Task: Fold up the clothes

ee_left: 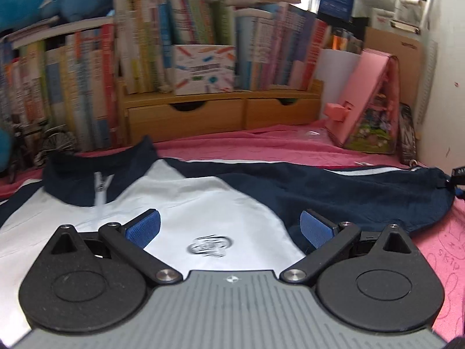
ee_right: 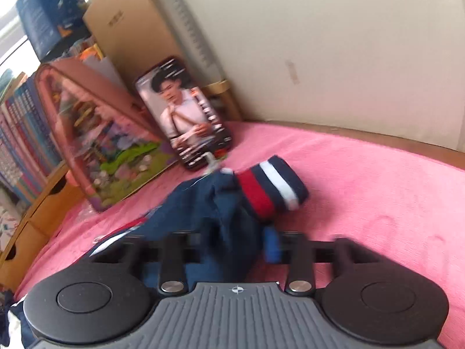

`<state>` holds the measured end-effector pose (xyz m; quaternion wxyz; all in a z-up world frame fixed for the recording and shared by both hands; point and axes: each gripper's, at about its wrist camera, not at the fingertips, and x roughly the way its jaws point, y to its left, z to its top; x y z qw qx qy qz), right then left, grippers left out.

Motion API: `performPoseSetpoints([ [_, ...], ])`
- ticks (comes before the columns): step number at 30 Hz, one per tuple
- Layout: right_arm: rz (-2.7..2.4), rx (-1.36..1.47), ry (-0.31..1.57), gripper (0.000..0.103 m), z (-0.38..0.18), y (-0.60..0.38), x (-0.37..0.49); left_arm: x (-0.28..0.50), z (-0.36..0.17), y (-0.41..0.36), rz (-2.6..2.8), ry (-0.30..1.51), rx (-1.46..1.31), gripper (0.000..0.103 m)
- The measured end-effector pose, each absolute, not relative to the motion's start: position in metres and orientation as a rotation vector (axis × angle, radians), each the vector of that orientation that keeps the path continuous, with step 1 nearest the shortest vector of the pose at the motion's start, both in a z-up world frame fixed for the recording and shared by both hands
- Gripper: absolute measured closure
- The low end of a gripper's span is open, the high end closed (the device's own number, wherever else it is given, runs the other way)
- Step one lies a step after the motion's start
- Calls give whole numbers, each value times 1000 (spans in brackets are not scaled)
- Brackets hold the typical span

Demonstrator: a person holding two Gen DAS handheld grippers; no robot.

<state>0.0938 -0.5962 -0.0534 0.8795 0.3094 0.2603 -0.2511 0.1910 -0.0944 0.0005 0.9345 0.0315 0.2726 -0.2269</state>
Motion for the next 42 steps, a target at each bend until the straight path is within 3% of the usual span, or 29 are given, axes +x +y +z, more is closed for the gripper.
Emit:
performPoseSetpoints([
  [3, -472, 445, 455, 84, -22, -583, 110, 196, -8, -134, -513, 574, 100, 0],
  [6, -370, 177, 154, 84, 19, -556, 97, 197, -15, -159, -543, 579, 131, 0],
  [8, -386, 92, 95, 83, 30, -555, 99, 199, -20, -170, -553, 594, 146, 0],
  [15, -526, 181, 523, 80, -36, -605, 162, 206, -44, -195, -546, 664, 221, 0],
  [16, -549, 157, 554, 75, -43, -602, 165, 206, -47, -196, -543, 674, 229, 0],
  [19, -589, 144, 569, 52, -48, -597, 162, 210, -48, -193, -543, 689, 201, 0],
  [20, -600, 141, 573, 49, -50, -595, 160, 209, -48, -194, -541, 688, 206, 0],
  [30, -516, 112, 542, 37, -2, -566, 116, 209, -42, -189, -518, 698, 214, 0],
  [32, -482, 71, 522, 30, 7, -550, 99, 203, -33, -176, -505, 701, 209, 0],
  [36, -391, 11, 497, 22, 22, -515, 61, 174, -9, -128, -448, 677, 182, 0],
  [42, -167, -36, 523, 12, 19, -434, -22, 73, 16, -8, -279, 596, 112, 0],
])
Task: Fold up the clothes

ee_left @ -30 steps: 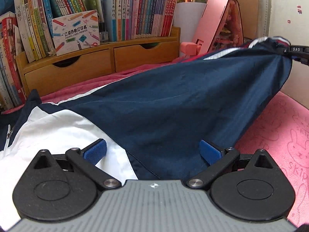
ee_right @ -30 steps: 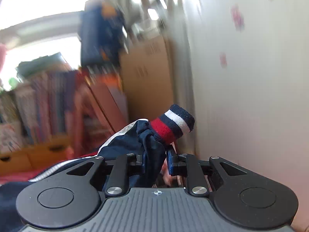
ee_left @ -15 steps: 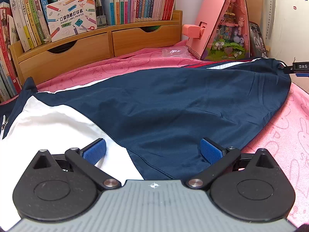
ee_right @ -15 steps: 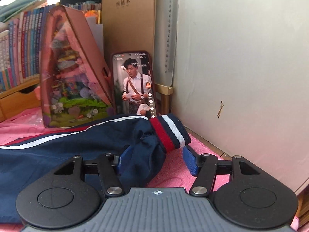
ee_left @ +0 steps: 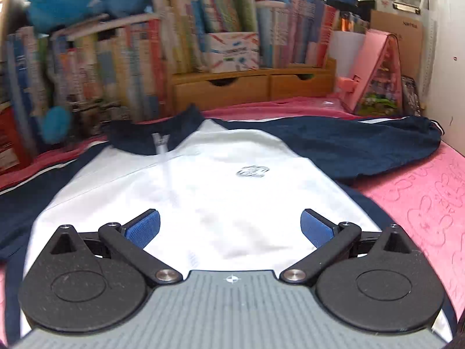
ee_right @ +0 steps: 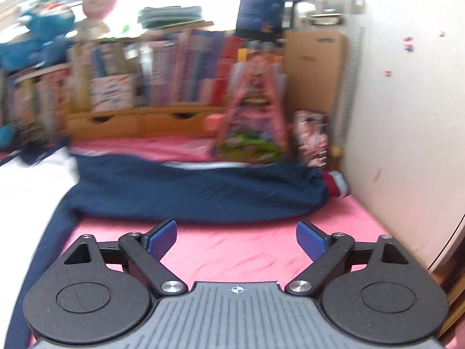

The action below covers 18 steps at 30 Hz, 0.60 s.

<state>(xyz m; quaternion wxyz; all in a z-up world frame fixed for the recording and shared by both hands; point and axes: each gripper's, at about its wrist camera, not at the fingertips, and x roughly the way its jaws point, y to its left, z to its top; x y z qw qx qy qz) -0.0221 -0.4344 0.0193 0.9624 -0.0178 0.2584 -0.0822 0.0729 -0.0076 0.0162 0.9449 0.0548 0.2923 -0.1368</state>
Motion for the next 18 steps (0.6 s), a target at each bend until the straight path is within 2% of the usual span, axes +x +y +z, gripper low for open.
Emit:
performPoseSetpoints([
  [4, 3, -39, 599, 11, 5, -370, -73, -15, 22, 53, -169, 578, 7, 0],
  [8, 133, -20, 665, 10, -11, -309, -111, -78, 18, 81, -38, 590, -30, 0],
  [18, 290, -70, 764, 9, -24, -217, -158, -130, -8, 68, -67, 700, -12, 0],
])
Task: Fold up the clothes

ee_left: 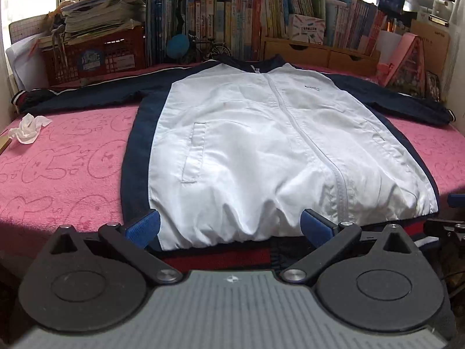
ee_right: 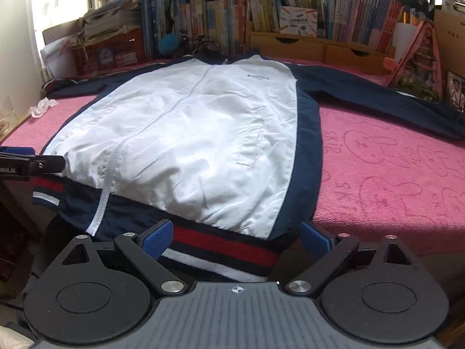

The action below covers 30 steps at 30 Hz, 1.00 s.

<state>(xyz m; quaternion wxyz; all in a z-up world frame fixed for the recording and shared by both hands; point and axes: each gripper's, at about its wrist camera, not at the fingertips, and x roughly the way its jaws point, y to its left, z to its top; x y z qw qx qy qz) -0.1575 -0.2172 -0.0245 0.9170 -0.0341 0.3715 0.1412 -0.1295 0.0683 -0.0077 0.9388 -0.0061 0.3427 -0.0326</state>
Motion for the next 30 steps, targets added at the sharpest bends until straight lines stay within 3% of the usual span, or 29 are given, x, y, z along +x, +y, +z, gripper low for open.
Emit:
performPoseSetpoints([
  [22, 553, -110, 694, 5, -22, -179, -164, -148, -13, 50, -298, 719, 65, 0],
  [30, 447, -87, 718, 5, -27, -206, -154, -133, -17, 60, -290, 732, 61, 0],
])
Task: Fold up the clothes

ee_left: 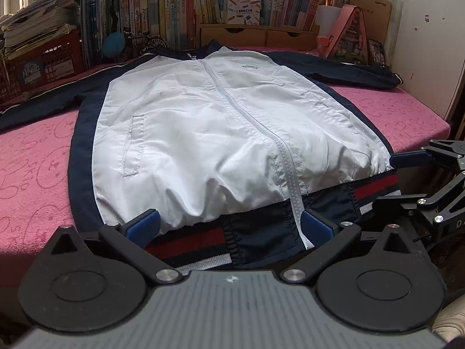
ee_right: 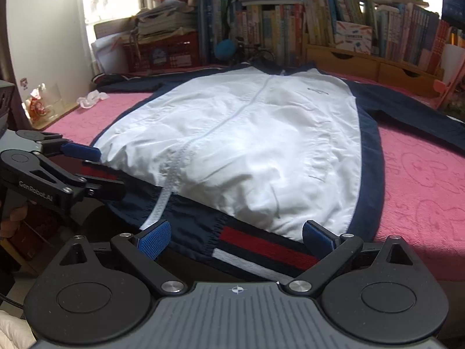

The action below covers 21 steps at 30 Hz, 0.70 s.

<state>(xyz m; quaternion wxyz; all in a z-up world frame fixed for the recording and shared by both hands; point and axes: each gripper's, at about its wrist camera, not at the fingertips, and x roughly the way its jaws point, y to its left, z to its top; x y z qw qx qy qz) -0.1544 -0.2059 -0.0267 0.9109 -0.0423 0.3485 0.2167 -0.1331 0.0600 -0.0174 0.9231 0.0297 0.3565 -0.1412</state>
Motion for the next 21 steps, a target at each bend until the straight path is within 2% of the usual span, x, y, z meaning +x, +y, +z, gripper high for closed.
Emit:
performPoseSetpoints([
  [12, 172, -41, 660, 4, -12, -305, -112, -92, 7, 103, -181, 710, 5, 0],
  [16, 31, -13, 607, 2, -8, -353, -76, -55, 19, 90, -176, 662, 17, 0],
  [21, -140, 153, 577, 2, -11, -431, -9, 12, 25, 55, -195, 657, -34, 0],
])
